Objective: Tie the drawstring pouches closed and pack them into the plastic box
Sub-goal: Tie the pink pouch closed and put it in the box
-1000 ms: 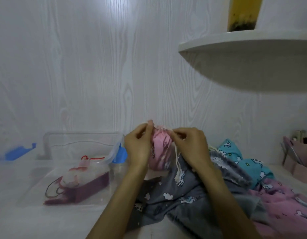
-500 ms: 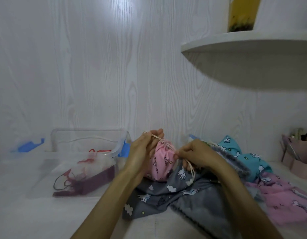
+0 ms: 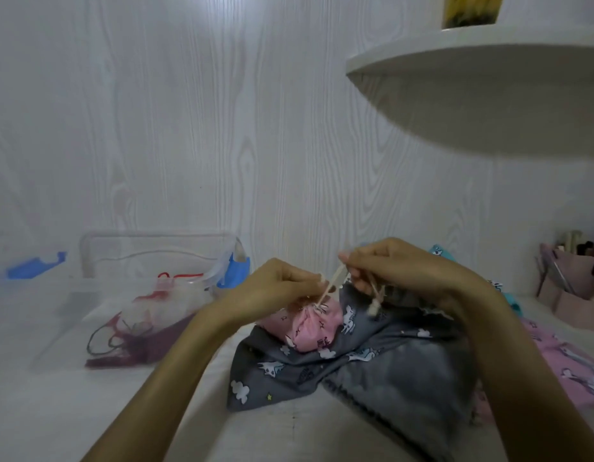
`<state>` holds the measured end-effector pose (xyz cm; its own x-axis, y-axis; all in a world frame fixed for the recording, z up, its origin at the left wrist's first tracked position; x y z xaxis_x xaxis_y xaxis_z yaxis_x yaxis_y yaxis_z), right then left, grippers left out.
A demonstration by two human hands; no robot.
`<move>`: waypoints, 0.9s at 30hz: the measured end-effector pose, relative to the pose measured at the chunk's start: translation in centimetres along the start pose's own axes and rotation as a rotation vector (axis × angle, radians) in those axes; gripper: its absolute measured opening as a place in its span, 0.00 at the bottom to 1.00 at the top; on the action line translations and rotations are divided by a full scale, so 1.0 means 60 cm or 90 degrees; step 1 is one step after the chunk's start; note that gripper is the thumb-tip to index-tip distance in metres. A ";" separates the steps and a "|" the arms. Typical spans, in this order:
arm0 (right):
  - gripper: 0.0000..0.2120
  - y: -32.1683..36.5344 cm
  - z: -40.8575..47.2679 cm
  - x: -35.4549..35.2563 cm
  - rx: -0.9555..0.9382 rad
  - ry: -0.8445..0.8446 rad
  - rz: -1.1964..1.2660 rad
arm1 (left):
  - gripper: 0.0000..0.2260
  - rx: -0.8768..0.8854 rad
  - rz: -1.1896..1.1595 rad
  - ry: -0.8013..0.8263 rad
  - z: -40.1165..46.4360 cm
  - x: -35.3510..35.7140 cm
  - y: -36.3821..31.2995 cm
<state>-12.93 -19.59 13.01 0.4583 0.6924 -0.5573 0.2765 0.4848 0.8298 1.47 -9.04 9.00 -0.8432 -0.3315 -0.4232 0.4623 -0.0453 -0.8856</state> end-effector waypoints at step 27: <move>0.06 -0.023 0.021 0.002 -0.187 -0.070 -0.175 | 0.14 -0.129 -0.184 -0.034 0.002 -0.002 0.024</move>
<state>-12.18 -20.84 11.83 0.4927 0.4628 -0.7369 0.1553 0.7865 0.5978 2.30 -9.19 7.80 -0.9131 -0.3812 -0.1444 0.1391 0.0416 -0.9894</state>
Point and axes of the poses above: each hand's wrist, its own z-axis towards the middle knuckle, its own x-axis out of the palm, y = z × x, the point moved 1 cm from there along z, towards the middle knuckle, and after that the axes turned 1 degree about x, right-handed, at the moved point
